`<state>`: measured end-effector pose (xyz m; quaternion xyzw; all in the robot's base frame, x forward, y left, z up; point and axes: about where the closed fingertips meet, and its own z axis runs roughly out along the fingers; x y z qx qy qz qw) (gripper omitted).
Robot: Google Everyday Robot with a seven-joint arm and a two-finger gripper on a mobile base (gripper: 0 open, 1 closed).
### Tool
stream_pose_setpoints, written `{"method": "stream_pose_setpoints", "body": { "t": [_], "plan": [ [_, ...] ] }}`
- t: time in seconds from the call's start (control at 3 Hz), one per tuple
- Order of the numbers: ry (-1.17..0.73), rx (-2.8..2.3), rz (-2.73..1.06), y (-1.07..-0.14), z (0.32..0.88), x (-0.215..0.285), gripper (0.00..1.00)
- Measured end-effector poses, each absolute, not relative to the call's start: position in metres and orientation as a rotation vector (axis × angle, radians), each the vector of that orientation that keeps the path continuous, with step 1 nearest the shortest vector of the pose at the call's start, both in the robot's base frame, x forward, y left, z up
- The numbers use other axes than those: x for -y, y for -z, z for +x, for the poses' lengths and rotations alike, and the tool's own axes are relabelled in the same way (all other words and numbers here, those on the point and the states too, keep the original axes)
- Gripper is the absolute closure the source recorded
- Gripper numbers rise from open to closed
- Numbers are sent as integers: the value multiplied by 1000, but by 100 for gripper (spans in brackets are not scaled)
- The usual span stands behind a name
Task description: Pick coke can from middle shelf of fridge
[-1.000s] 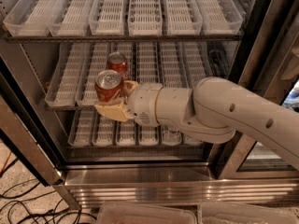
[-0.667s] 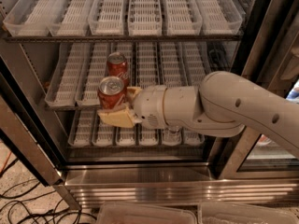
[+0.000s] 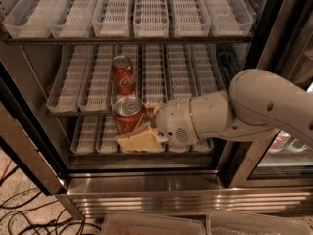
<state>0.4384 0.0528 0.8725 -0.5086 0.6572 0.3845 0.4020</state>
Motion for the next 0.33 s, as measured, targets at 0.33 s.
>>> {"method": "stream_pose_setpoints", "body": {
  "t": [0.33],
  "plan": [
    [-994, -1656, -1304, -873, 432, -55, 100]
  ]
}}
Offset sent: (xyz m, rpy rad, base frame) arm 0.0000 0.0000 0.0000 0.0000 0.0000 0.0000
